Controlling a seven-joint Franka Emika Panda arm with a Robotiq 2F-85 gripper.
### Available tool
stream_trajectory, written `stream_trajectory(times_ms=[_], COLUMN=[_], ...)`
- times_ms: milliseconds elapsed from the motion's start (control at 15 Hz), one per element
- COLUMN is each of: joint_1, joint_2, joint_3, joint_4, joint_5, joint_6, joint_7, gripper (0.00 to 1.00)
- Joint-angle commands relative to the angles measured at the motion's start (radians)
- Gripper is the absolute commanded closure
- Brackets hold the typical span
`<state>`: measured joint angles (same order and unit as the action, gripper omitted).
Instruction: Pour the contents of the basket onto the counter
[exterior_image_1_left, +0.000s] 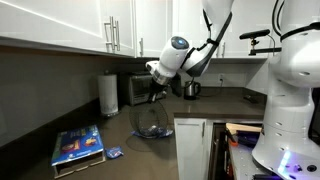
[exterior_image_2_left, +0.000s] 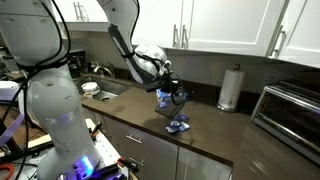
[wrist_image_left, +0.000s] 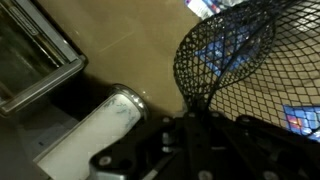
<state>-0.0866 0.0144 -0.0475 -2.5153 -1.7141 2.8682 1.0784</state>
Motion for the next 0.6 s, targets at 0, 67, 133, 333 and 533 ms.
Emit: stream_trajectory(times_ms=[0,67,133,333,533], joint_1=[-0.010,-0.012,-0.008,-0.007,-0.032], joint_2=[0.009,0.023,0.041,0.109,0.187], joint_3=[-0.009,-0.011,-0.018,-0.011,0.043], joint_4=[-0.043,-0.048,-0.056,-0.077,-0.094], joint_5=[0.134,0.180,0.232,0.404,0.548], joint_6=[0.138,0.185,0.225,0.339,0.406], joint_7=[-0.242,-0.307,-0.380,-0.587,-0.749], gripper=[0.98,0.98,0.98,0.98,0.98])
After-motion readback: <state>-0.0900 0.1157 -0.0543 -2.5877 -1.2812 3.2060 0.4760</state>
